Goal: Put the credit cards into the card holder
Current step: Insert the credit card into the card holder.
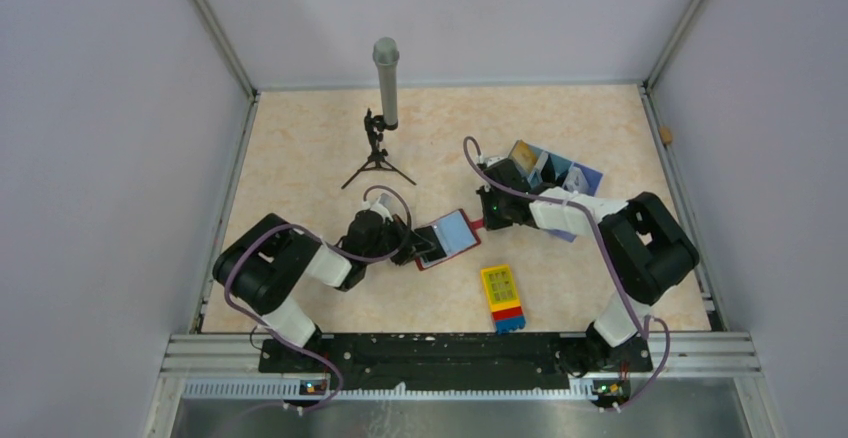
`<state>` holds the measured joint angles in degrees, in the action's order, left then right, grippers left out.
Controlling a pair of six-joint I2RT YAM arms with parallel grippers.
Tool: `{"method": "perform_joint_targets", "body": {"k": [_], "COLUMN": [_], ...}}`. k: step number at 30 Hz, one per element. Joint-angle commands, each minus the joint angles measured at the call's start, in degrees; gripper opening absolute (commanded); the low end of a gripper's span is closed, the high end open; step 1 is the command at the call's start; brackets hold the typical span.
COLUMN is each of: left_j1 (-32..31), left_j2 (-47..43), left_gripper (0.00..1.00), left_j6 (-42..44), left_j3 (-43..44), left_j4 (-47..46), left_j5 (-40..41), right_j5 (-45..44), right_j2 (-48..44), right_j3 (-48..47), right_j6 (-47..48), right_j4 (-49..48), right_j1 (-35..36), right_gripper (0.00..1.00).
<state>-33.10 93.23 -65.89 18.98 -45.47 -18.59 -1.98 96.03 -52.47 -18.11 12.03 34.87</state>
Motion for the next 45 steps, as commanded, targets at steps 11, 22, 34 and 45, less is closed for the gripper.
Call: {"method": "perform_joint_targets", "body": {"k": [11,22,34,45], "left_j1": [-0.68,-0.8,-1.21,-2.21], "left_j2": [6.54,3.52,5.48,8.03], "left_gripper": [0.0,0.0,0.0,0.0], "left_j6": [-4.61,-6.87,-7.63,-9.23], "left_j3": [0.86,-0.64,-0.02,0.89], "left_j4": [-12.7,-13.14,-13.18,-12.99], "left_j5": [0.79,1.63,2.67,3.62], "right_j5": [-2.36,-5.12,-5.53,-5.85], "right_j2": [2.51,2.74,2.76,3.11], "right_j3": [-2.43,-2.81,-2.81,-2.77], "right_j6": [-0.66,-1.4,-1.69,-1.77], "right_j4": [0.88,2.6,2.99,3.25], "right_j1": [1.6,1.69,1.69,1.78], "right_gripper": [0.0,0.0,0.0,0.0]}}
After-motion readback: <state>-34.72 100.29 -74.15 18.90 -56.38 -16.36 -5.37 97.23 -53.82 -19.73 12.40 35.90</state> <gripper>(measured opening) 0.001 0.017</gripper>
